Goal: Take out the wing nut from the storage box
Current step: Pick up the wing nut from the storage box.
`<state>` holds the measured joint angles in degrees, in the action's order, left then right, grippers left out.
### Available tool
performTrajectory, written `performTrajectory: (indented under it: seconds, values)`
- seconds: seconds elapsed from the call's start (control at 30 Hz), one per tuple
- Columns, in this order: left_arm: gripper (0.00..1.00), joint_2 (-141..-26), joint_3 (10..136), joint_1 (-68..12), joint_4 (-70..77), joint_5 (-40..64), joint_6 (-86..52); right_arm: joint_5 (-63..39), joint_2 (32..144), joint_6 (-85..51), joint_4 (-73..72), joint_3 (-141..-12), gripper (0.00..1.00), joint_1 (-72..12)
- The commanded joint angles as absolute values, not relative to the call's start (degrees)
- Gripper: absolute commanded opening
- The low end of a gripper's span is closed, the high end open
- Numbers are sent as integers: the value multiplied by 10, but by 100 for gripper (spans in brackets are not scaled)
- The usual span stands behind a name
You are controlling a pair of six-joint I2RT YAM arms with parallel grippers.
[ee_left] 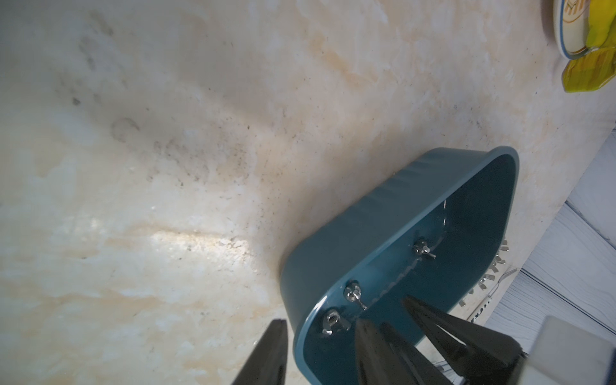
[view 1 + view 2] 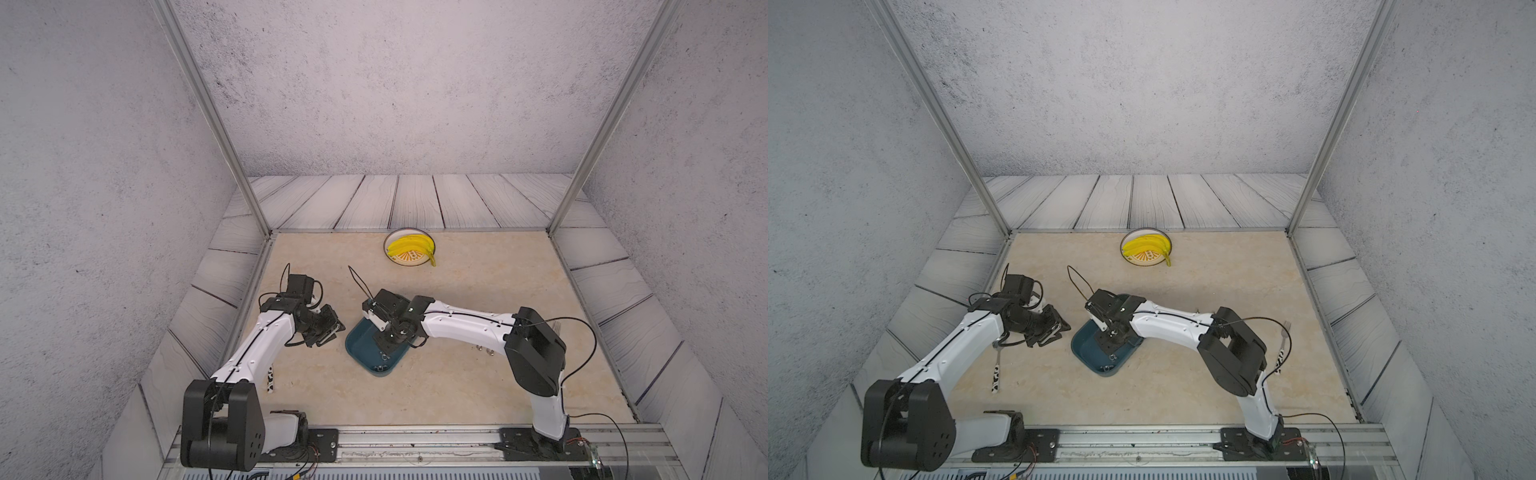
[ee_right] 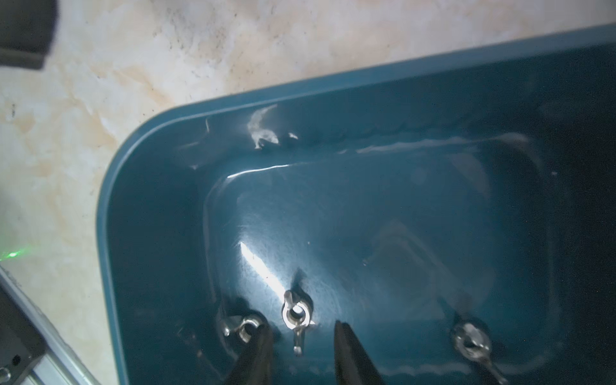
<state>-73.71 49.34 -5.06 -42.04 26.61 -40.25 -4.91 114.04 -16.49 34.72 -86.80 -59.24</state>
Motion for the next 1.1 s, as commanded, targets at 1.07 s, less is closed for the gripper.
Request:
performTrajectory:
  seconds: [1.07]
  values:
    - [40, -718, 487, -25, -433, 286, -380, -57, 1224, -159, 367, -900, 0, -599]
